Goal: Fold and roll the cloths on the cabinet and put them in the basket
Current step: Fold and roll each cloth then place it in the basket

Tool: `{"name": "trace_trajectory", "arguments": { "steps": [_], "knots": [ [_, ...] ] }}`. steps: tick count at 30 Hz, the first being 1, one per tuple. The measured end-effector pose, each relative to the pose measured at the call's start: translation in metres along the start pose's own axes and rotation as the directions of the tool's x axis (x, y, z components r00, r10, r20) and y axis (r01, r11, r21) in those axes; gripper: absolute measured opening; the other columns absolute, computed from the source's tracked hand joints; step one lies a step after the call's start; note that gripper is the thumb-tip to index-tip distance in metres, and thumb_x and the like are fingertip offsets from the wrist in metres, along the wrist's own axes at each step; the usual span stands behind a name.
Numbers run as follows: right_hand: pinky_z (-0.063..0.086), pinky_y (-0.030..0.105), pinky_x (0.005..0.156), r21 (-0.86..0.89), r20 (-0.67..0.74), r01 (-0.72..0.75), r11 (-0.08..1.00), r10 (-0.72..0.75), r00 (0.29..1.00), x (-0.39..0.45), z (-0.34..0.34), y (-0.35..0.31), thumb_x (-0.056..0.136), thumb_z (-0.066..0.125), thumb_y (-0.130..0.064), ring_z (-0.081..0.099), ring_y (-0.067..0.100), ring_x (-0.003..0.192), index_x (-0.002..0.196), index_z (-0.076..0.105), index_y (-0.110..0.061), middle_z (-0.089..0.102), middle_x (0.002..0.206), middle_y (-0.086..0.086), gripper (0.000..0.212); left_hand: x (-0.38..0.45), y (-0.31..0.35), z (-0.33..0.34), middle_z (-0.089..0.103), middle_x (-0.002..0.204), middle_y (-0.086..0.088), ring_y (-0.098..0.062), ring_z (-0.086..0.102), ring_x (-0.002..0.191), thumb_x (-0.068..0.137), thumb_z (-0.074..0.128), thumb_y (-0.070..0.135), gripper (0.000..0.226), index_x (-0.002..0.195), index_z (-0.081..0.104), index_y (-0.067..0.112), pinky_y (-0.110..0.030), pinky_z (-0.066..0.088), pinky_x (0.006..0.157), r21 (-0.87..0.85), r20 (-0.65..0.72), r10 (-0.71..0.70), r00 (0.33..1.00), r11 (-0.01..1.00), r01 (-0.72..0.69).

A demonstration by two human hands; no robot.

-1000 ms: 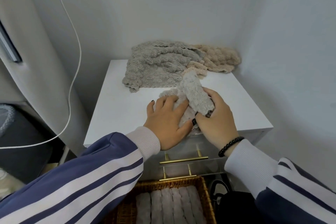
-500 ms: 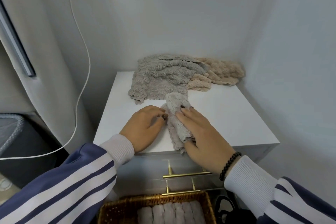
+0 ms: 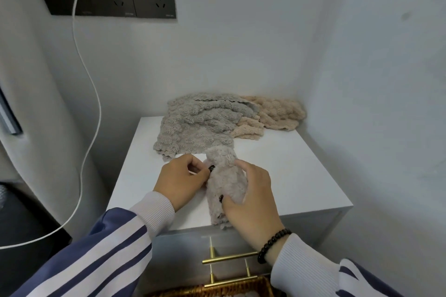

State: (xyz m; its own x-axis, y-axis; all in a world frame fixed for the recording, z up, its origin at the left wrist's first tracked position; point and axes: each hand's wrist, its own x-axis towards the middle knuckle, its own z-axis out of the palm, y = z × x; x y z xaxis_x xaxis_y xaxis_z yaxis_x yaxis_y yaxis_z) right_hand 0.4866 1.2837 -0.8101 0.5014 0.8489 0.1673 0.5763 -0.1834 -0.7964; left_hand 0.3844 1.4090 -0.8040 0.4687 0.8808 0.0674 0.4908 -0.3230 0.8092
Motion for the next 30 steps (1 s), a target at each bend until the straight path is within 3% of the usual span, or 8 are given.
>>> {"name": "trace_trajectory", "arguments": {
  "steps": [5, 11, 15, 18, 21, 24, 27, 30],
  "knots": [
    [0.03, -0.001, 0.077, 0.022, 0.101, -0.09, 0.996, 0.087, 0.991, 0.009, -0.005, -0.001, 0.078, 0.07, -0.026, 0.034, -0.001, 0.103, 0.147, 0.015, -0.04, 0.024, 0.137, -0.003, 0.089, -0.001, -0.001, 0.006, 0.067, 0.076, 0.004, -0.013, 0.066, 0.064, 0.081, 0.069, 0.014, 0.01, 0.074, 0.064, 0.019, -0.023, 0.052, 0.069, -0.067, -0.009, 0.045, 0.999, 0.997, -0.046],
    [0.04, 0.019, 0.092, -0.009, 0.219, -0.129, 0.992, 0.128, 0.967, 0.023, -0.009, -0.009, 0.071, 0.075, -0.03, 0.044, 0.009, 0.101, 0.145, 0.019, -0.044, 0.033, 0.13, 0.0, 0.094, -0.001, -0.009, 0.005, 0.066, 0.073, 0.005, -0.017, 0.065, 0.062, 0.084, 0.068, 0.012, 0.01, 0.077, 0.064, 0.019, -0.035, 0.054, 0.073, -0.199, 0.024, 0.053, 0.998, 0.979, -0.047],
    [0.031, 0.011, 0.079, 0.021, 0.258, -0.138, 0.99, 0.128, 0.958, 0.025, -0.011, -0.013, 0.073, 0.075, -0.023, 0.037, 0.007, 0.098, 0.142, 0.024, -0.042, 0.029, 0.125, 0.0, 0.088, -0.005, -0.01, 0.005, 0.064, 0.072, -0.003, -0.018, 0.061, 0.067, 0.087, 0.064, 0.005, 0.008, 0.081, 0.064, 0.01, -0.032, 0.054, 0.068, -0.43, 0.069, 0.035, 0.997, 0.903, -0.002],
    [0.033, 0.001, 0.074, 0.048, 0.195, -0.07, 0.996, 0.06, 0.979, 0.022, -0.005, -0.018, 0.074, 0.073, -0.021, 0.038, 0.0, 0.092, 0.143, 0.023, -0.039, 0.025, 0.127, -0.004, 0.087, -0.011, -0.007, 0.001, 0.063, 0.078, -0.004, -0.014, 0.06, 0.07, 0.079, 0.072, 0.023, 0.019, 0.086, 0.064, 0.008, -0.028, 0.053, 0.068, -0.529, 0.114, 0.076, 0.991, 0.849, -0.004],
    [0.04, 0.002, 0.078, 0.025, 0.123, 0.048, 0.999, -0.051, 0.991, 0.016, 0.002, -0.027, 0.077, 0.069, -0.02, 0.047, 0.0, 0.09, 0.142, 0.02, -0.043, 0.021, 0.126, -0.007, 0.084, -0.014, -0.006, -0.005, 0.063, 0.087, -0.004, -0.021, 0.059, 0.067, 0.078, 0.076, 0.016, 0.023, 0.091, 0.058, 0.012, -0.032, 0.052, 0.071, -0.525, 0.033, 0.046, 0.998, 0.851, -0.022],
    [0.042, 0.013, 0.089, -0.014, 0.09, 0.148, 0.989, -0.146, 0.985, 0.009, 0.012, -0.038, 0.079, 0.068, -0.021, 0.049, 0.009, 0.11, 0.142, 0.017, -0.048, 0.017, 0.13, -0.012, 0.086, -0.022, -0.006, -0.013, 0.063, 0.094, -0.001, -0.022, 0.058, 0.062, 0.087, 0.065, 0.009, 0.018, 0.094, 0.051, 0.018, -0.028, 0.052, 0.062, -0.439, -0.072, 0.076, 0.995, 0.893, -0.1],
    [0.033, 0.0, 0.084, 0.006, 0.084, 0.206, 0.979, -0.206, 0.975, 0.003, 0.021, -0.045, 0.078, 0.069, -0.026, 0.044, 0.002, 0.114, 0.143, 0.011, -0.05, 0.019, 0.132, -0.016, 0.09, -0.035, -0.01, -0.025, 0.063, 0.098, 0.01, -0.02, 0.064, 0.066, 0.092, 0.057, 0.016, 0.012, 0.096, 0.052, 0.026, -0.027, 0.053, 0.06, -0.291, -0.082, 0.185, 0.979, 0.935, -0.201],
    [0.027, -0.006, 0.087, 0.074, 0.138, 0.236, 0.969, -0.244, 0.96, -0.006, 0.026, -0.049, 0.083, 0.063, -0.027, 0.032, -0.011, 0.116, 0.147, 0.004, -0.045, 0.024, 0.138, -0.017, 0.089, -0.048, -0.016, -0.038, 0.063, 0.098, 0.014, -0.011, 0.062, 0.068, 0.095, 0.051, 0.013, 0.016, 0.1, 0.054, 0.028, -0.022, 0.052, 0.061, -0.245, -0.099, 0.159, 0.982, 0.953, -0.178]
  ]
}}
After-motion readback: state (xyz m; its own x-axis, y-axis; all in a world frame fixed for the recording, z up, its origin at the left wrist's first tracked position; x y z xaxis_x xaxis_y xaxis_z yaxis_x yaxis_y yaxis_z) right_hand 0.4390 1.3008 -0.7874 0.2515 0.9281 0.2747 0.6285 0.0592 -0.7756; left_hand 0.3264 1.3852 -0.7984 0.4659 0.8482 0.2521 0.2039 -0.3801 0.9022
